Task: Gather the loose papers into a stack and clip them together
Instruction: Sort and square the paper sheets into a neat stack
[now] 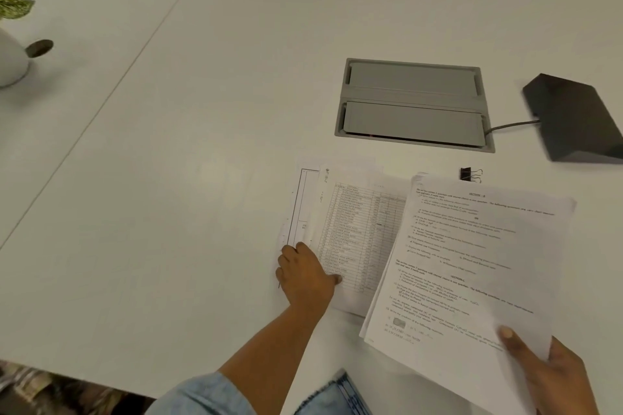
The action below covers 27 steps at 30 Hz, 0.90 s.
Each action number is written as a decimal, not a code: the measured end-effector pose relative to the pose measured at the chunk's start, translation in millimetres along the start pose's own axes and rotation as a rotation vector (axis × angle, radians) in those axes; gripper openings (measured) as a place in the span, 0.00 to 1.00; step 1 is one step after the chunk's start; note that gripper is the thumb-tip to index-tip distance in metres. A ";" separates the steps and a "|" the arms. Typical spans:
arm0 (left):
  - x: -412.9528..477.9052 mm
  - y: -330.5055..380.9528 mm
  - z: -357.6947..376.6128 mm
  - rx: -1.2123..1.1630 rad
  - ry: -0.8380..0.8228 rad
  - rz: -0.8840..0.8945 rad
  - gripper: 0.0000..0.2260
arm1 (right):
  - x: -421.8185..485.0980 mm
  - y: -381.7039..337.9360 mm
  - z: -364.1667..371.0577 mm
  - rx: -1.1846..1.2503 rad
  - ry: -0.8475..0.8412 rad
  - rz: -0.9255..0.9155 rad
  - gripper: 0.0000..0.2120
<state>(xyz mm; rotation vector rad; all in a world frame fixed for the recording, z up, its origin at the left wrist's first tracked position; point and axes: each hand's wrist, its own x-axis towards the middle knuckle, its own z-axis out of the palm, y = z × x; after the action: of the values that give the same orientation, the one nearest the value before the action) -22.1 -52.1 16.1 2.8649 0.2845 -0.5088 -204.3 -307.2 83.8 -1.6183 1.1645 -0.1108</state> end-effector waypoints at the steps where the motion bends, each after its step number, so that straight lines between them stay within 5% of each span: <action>1: -0.5 0.2 0.2 0.011 0.010 0.007 0.37 | 0.2 0.2 0.2 0.005 0.006 0.002 0.08; 16: -8.9 4.7 -4.3 -0.056 0.061 0.014 0.36 | 8.8 4.1 -1.1 0.034 0.001 -0.020 0.10; 27: 10.1 0.7 -12.3 -0.606 -0.172 -0.096 0.06 | 21.1 9.4 -4.0 0.111 0.000 0.004 0.07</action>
<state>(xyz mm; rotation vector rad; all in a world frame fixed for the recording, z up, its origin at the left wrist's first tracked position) -8.7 -48.2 23.9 2.2160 0.4567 -0.5660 -201.6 -324.5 68.3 -1.5181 1.1413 -0.1699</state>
